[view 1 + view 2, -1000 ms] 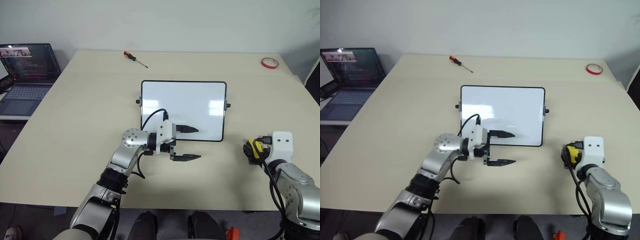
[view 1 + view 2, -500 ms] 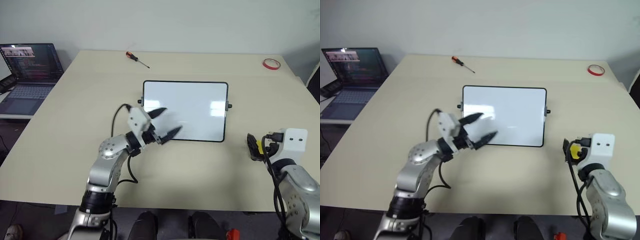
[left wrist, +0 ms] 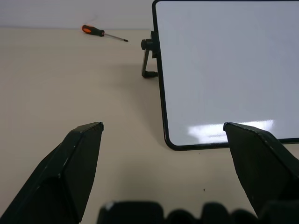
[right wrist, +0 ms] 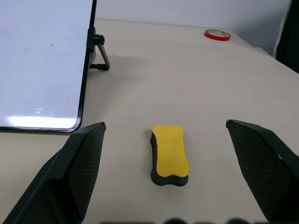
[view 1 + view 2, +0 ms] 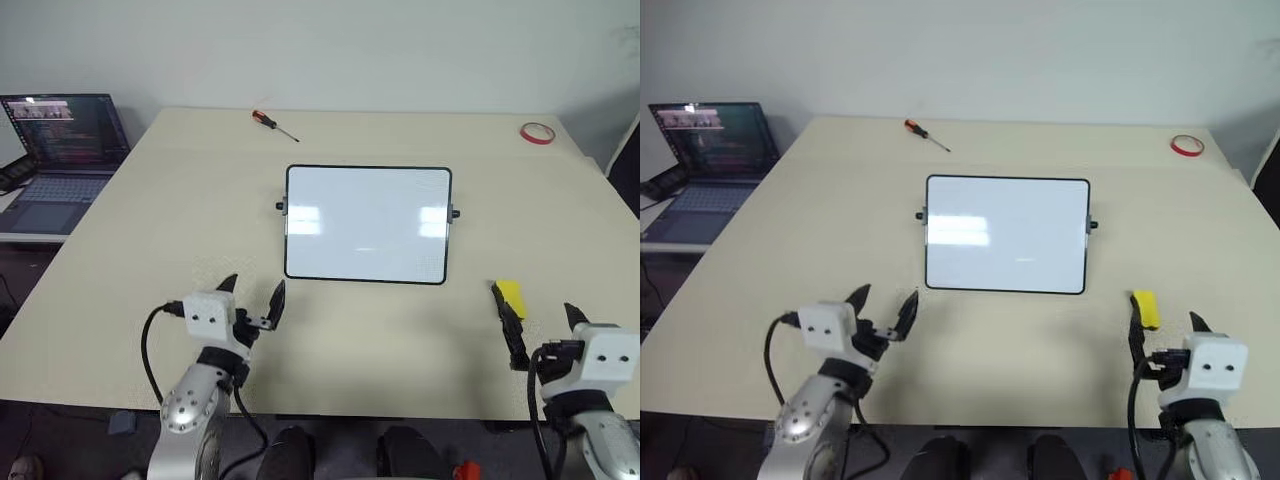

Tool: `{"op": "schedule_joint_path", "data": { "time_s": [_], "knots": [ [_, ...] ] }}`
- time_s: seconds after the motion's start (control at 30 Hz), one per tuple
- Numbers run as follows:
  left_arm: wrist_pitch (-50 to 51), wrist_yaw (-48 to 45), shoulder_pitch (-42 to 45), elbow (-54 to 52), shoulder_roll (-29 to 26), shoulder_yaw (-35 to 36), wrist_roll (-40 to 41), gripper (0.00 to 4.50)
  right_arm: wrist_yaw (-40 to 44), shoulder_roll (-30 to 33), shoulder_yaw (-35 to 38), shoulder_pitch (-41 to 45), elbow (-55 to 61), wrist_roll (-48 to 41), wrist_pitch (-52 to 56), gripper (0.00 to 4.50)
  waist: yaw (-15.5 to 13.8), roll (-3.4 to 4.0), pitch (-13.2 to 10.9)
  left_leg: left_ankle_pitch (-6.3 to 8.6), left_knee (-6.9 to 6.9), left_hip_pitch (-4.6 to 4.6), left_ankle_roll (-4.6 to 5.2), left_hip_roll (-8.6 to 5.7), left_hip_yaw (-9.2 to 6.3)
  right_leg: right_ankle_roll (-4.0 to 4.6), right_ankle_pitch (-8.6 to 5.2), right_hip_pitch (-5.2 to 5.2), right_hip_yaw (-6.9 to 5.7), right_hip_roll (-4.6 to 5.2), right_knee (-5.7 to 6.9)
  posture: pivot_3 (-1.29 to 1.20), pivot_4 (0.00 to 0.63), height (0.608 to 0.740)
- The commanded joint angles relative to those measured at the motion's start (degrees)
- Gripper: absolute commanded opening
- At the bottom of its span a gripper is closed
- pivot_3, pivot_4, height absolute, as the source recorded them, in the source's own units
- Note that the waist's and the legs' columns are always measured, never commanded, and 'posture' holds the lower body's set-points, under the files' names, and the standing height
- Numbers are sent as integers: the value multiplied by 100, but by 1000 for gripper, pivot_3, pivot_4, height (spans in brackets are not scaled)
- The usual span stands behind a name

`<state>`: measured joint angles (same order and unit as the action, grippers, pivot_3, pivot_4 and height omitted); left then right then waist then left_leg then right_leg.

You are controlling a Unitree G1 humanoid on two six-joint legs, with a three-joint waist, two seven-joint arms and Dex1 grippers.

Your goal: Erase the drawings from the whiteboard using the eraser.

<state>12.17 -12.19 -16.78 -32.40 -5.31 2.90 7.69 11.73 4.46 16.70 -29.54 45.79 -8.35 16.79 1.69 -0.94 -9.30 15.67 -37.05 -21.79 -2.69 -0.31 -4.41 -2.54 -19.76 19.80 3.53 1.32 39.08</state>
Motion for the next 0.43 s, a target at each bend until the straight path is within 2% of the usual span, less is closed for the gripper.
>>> {"op": "schedule_joint_path", "data": {
  "time_s": [0.03,0.43],
  "knots": [
    [-177,253,-99,-414,113,-30,-76,4500,-13,8,-64,24,-28,-57,-269,4487,0,0,1,0,0,3,0,0,1,0,0,-3,0,0,0,0,150,740],
    [-254,419,-388,-465,150,-213,-70,4500,-133,11,-96,-157,-95,-27,-344,4487,0,-1,1,2,5,0,-1,1,0,1,-1,-1,-1,-4,-10,0,150,740]
  ]
}}
